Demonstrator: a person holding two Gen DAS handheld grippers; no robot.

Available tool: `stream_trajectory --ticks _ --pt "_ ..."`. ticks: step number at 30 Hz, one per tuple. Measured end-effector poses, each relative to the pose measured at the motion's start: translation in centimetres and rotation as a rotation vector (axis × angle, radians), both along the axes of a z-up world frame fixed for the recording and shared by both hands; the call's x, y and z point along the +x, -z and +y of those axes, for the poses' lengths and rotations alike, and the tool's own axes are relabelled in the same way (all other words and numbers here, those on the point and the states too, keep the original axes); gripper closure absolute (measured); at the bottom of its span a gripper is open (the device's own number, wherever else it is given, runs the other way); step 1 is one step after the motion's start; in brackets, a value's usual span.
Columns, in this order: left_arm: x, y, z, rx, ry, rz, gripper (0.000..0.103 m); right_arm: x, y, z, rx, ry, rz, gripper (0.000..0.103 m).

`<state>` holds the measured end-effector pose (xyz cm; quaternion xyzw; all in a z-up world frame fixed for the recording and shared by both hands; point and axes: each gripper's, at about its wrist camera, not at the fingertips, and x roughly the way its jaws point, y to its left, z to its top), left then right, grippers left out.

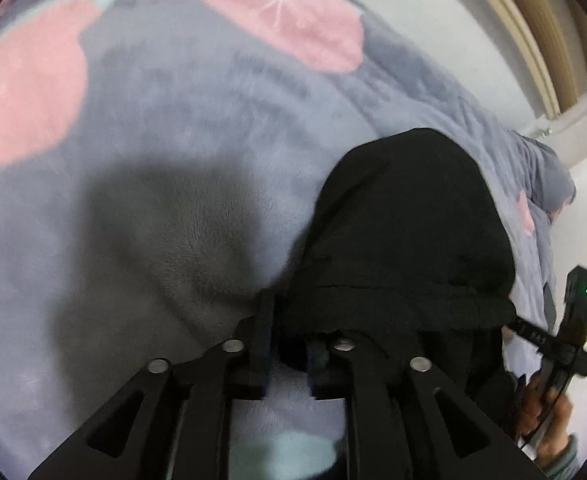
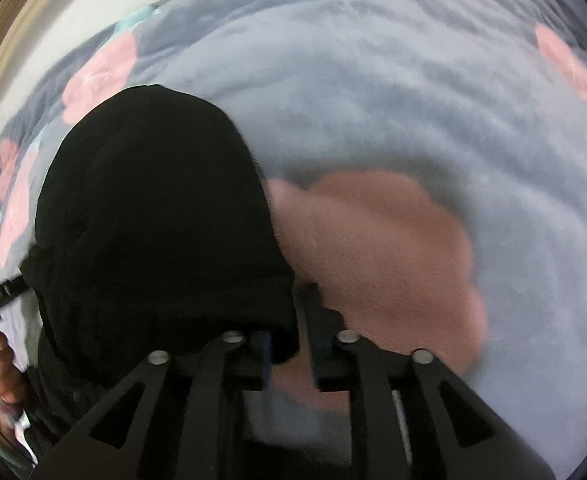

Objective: Fold large clothes

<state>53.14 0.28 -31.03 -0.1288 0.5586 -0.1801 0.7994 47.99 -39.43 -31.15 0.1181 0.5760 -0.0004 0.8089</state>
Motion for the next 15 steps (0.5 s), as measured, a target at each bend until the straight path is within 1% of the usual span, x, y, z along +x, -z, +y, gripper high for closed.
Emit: stream_trajectory --ticks 1,2,4,5,6,7,9,11,13,14,15 --pt "-0.8 -1.1 0.1 0.03 0.015 -0.037 0.073 -0.4 -0.7 -0.2 -0.002 -0.011 -0.005 0.077" --pt "-1.6 -2.1 0.3 0.06 0.027 -0.068 0.06 -1.0 -1.6 -0.4 0.005 -0.023 -0.019 0.077" --pt "-2.7 -3.8 1.0 0.118 0.031 -0.107 0.05 -2.1 -3.4 -0.7 0.011 -0.038 -0.038 0.071" --pt "-3.4 -4.8 1.6 0.124 0.032 -0.13 0.05 -2.6 -4.4 -0.8 0.009 -0.04 -0.049 0.063" --pt "-4.1 -6.1 2.2 0.112 0.029 -0.159 0.05 -3.1 -5.9 -1.0 0.014 -0.04 -0.077 0.056" --pt "-4.1 -7.2 2.9 0.098 0.023 -0.183 0.05 -3.3 -6.9 -0.9 0.019 -0.038 -0.103 0.056" --pt "-4.3 -9.9 2.9 0.063 0.025 -0.253 0.05 -2.7 -9.2 -0.3 0.04 -0.041 -0.159 0.056" --pt "-3.4 -11.8 1.7 0.009 0.039 -0.287 0.05 -1.0 -10.2 0.9 0.052 -0.053 -0.177 0.056" --pt "-2.4 -12.6 -0.2 -0.014 0.072 -0.3 0.05 0.8 -10.2 2.4 0.043 -0.083 -0.188 0.056" --pt "-1.6 -12.3 -1.7 -0.006 0.096 -0.297 0.05 2.0 -9.6 3.4 0.033 -0.099 -0.18 0.056" --pt "-0.7 -11.4 -3.1 -0.017 0.123 -0.266 0.05 2.5 -8.7 4.2 0.033 -0.106 -0.162 0.056"
